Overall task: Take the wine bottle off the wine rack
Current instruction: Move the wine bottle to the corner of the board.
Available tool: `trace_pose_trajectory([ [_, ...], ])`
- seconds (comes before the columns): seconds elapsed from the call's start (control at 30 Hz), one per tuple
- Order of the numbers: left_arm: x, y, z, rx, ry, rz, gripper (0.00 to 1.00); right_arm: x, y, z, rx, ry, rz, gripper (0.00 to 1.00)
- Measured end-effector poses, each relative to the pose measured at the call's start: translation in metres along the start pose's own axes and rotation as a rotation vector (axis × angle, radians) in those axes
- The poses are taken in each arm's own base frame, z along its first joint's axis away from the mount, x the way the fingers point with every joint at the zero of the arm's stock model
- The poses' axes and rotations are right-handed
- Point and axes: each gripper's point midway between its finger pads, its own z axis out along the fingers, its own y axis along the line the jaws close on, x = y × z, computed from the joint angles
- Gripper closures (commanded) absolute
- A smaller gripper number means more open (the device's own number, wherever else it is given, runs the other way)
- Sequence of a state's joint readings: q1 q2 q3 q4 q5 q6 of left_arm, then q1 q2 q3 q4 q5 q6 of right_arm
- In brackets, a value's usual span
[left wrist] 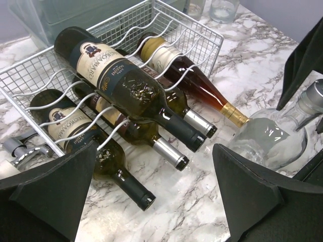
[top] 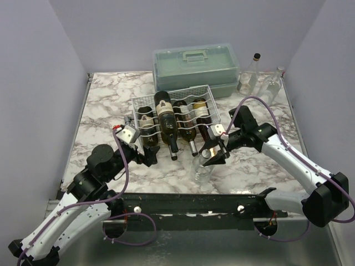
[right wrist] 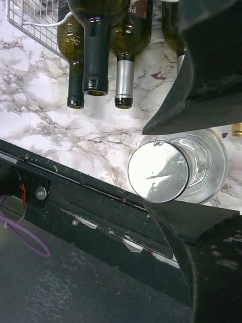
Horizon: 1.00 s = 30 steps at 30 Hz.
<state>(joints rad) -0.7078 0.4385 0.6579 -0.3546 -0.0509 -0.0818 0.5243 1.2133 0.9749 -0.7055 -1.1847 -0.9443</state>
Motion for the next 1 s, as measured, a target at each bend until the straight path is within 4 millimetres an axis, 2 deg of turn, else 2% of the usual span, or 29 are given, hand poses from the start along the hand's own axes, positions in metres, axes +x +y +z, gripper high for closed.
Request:
trace_pose_trajectory([
  [0.4, -0.003, 0.011, -0.001, -0.052, -0.014, 0.033, 0.01, 0.000, 0.010, -0.002, -0.020, 0.005, -0.029, 0.86],
  [0.57, -0.005, 0.012, -0.003, -0.060, -0.025, 0.038, 0.01, 0.003, 0.018, -0.013, 0.004, 0.031, -0.003, 1.00],
  [0.67, -0.005, 0.013, -0.003, -0.064, -0.024, 0.040, 0.01, 0.006, 0.021, -0.025, 0.046, 0.050, 0.042, 1.00],
  [1.0, -0.005, 0.014, -0.003, -0.069, -0.025, 0.041, 0.01, 0.014, 0.015, -0.060, 0.199, 0.136, 0.103, 1.00],
])
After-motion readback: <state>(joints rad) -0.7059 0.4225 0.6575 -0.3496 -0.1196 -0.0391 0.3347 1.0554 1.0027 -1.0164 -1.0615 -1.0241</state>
